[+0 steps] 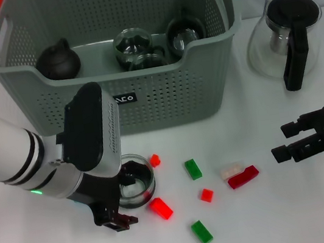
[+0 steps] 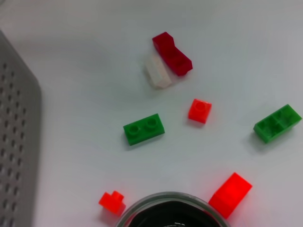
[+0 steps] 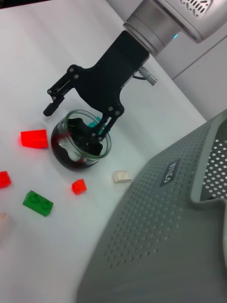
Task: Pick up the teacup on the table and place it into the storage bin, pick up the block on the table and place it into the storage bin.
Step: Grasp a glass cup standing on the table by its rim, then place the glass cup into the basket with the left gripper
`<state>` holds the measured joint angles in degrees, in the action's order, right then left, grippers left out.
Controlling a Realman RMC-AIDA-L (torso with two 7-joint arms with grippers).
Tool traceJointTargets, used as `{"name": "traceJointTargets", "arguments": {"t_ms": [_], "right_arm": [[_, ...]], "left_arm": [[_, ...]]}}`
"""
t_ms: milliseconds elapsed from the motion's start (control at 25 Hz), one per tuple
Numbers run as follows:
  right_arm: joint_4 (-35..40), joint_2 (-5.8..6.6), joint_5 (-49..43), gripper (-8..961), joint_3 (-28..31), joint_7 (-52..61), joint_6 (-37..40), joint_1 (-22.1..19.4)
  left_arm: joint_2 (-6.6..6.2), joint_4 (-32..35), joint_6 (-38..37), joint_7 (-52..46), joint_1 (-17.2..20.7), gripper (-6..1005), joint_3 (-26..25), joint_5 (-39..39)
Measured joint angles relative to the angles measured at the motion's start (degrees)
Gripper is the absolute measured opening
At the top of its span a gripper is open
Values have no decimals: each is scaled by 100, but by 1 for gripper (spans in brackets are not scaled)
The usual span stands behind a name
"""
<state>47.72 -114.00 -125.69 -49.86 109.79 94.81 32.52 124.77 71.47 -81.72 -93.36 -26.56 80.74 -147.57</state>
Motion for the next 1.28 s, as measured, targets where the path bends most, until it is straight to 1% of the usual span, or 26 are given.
{"name": "traceJointTargets", "arguments": {"t_ms": [80, 200, 640, 840, 1040, 1120, 1160, 1280], "right_arm": [[1, 0, 0, 924, 1, 0, 0, 0], [1, 0, 0, 924, 3, -1, 0, 0], [1, 0, 1, 925, 3, -12, -24, 0], [1, 6, 1, 925, 3, -11, -24, -1], [1, 24, 1, 925, 3, -12, -34, -18], [1, 33, 1, 924, 2, -14, -34, -23], [1, 38, 1, 924, 3, -15, -34, -25], [-1, 42, 1, 924, 9, -16, -34, -25]], "left_arm": [[-13, -49, -20, -69, -58, 795, -8, -34], [-22, -94, -24, -159, -109, 703, -6, -41], [-5, -112, 3, -186, -98, 367, 102, -58], [-4, -5, -71, -228, -82, 111, 169, -7], [0, 467, -601, -490, -89, 46, 162, 318], [-17, 748, -905, -758, -158, 51, 47, 547], [-23, 862, -1030, -894, -196, 54, -26, 662], [-42, 1311, -1504, -1686, -533, 62, -626, 1381]]}}
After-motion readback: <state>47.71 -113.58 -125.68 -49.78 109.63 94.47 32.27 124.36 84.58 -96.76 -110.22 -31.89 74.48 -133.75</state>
